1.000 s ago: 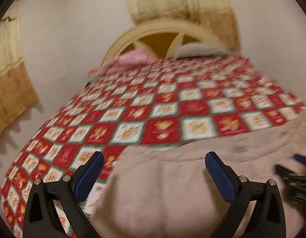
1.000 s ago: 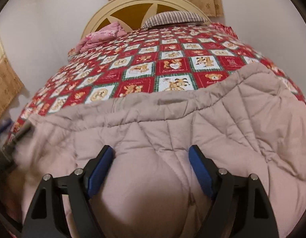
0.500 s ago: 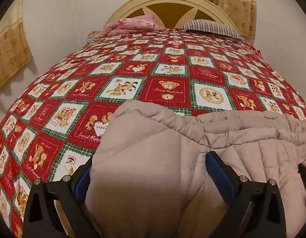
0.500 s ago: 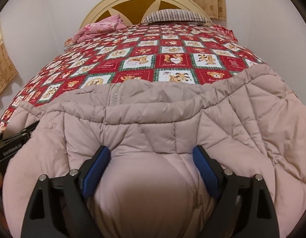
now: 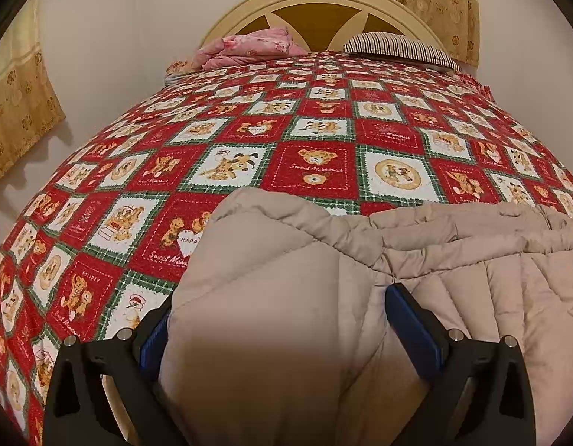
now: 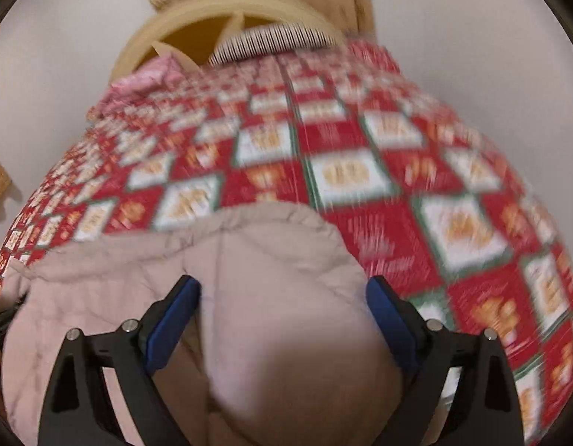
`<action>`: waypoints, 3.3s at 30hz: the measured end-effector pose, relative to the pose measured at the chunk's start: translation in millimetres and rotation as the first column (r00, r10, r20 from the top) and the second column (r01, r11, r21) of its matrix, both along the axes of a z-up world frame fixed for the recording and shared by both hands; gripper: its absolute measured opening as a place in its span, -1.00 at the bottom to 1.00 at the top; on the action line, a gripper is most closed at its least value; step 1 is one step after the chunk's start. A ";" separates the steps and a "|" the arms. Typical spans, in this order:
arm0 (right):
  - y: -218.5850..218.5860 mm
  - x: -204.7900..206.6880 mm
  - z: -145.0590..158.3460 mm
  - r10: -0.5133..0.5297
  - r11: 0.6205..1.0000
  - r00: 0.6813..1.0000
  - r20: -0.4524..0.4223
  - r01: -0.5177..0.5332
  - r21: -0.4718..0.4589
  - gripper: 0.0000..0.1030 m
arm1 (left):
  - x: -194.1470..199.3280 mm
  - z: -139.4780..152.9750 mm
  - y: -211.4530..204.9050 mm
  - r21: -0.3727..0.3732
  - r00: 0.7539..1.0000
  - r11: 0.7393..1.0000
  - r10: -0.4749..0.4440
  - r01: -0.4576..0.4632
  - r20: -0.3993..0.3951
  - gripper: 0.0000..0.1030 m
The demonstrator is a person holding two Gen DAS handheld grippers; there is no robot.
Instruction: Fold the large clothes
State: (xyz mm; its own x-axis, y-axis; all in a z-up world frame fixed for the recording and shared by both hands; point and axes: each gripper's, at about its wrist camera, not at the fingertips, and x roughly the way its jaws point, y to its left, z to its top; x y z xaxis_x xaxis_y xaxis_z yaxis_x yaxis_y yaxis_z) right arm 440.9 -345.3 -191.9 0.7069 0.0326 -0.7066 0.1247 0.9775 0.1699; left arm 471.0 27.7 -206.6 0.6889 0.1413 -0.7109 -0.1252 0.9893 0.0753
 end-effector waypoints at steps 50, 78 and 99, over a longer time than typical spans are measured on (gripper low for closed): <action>138.7 -26.9 -15.1 0.246 0.965 0.969 0.003 -0.245 -0.100 1.00 | -193.5 81.7 75.4 -0.208 0.984 0.978 0.033 0.004 0.173 0.98; 131.8 -32.9 -11.8 0.232 0.971 0.972 0.045 -0.228 -0.073 1.00 | -238.9 14.3 88.3 -0.649 0.959 0.756 0.121 0.079 0.258 -0.54; 128.7 -35.1 -10.6 0.234 0.971 0.970 0.065 -0.230 -0.060 1.00 | -211.5 -1.7 90.8 -0.756 0.973 0.654 0.170 0.008 0.157 -0.18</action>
State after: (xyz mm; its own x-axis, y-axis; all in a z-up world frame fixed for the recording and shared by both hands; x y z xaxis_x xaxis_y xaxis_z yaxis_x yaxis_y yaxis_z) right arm 405.8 -216.7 -202.5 0.7325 0.1663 -0.6602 -0.1170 0.9860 0.1185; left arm 259.4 118.5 -208.4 0.8359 -0.3143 -0.4500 -0.1316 0.6812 -0.7201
